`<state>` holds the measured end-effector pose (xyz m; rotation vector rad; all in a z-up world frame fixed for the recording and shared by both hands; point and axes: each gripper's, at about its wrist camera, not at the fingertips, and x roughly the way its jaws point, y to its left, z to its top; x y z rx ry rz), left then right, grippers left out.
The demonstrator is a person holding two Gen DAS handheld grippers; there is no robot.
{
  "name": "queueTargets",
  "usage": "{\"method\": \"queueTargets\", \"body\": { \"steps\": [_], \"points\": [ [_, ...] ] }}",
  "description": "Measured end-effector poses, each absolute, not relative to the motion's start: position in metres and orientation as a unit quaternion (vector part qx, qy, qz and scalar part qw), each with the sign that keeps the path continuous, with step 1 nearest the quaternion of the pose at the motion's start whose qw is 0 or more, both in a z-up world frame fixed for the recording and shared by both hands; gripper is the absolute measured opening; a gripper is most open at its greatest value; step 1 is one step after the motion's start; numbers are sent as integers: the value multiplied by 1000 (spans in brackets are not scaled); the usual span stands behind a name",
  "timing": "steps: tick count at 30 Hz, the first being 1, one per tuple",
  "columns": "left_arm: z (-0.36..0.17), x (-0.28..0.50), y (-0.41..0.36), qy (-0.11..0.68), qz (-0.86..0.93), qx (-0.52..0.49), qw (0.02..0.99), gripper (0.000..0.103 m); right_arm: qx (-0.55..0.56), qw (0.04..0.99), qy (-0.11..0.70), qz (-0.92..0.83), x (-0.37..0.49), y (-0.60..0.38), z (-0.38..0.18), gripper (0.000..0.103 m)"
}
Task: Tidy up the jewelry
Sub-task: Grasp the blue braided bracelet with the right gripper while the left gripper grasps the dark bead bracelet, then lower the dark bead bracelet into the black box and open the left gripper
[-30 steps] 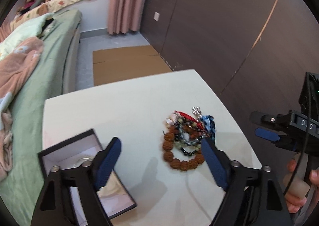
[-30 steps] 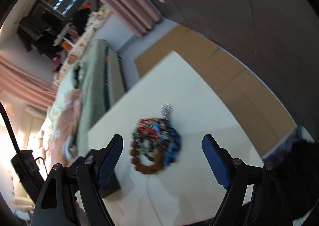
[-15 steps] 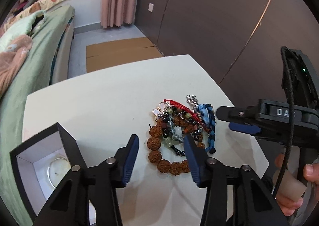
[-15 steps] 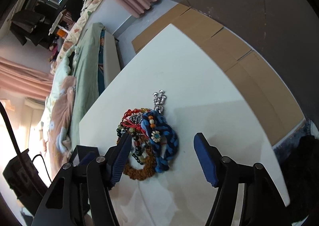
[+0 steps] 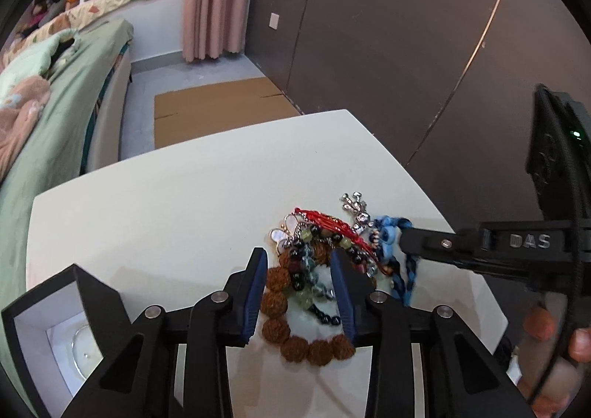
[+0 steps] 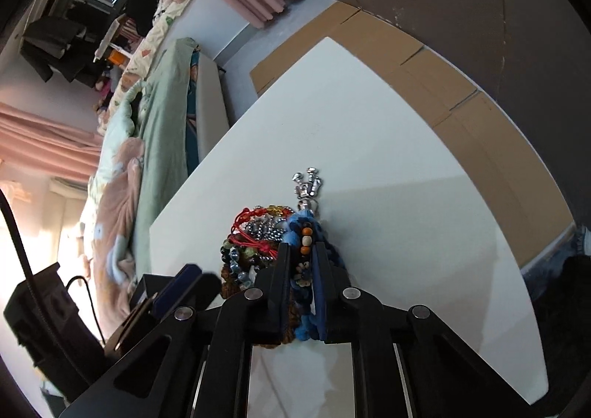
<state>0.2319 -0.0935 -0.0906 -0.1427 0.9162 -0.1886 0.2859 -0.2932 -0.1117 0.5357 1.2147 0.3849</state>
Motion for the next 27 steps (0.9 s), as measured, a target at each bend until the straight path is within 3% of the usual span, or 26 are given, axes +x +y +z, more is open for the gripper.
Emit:
{"method": "queueTargets", "body": {
  "steps": [9,10,11,17,27],
  "points": [
    [-100,243,-89,444,-93,-94,886,35,281,772,539,184,279,-310,-99,12],
    [-101,244,-89,442,-95,-96,887,31,282,773,537,185,278,-310,-98,12],
    [-102,246,-90,443,-97,-93,886,19,284,773,536,186,278,-311,-98,12],
    [-103,248,-85,440,-107,-107,885,8,279,771,540,190,277,-307,-98,12],
    [-78,228,-82,414,-124,-119,894,8,274,775,532,203,274,-309,-92,12]
  ]
}}
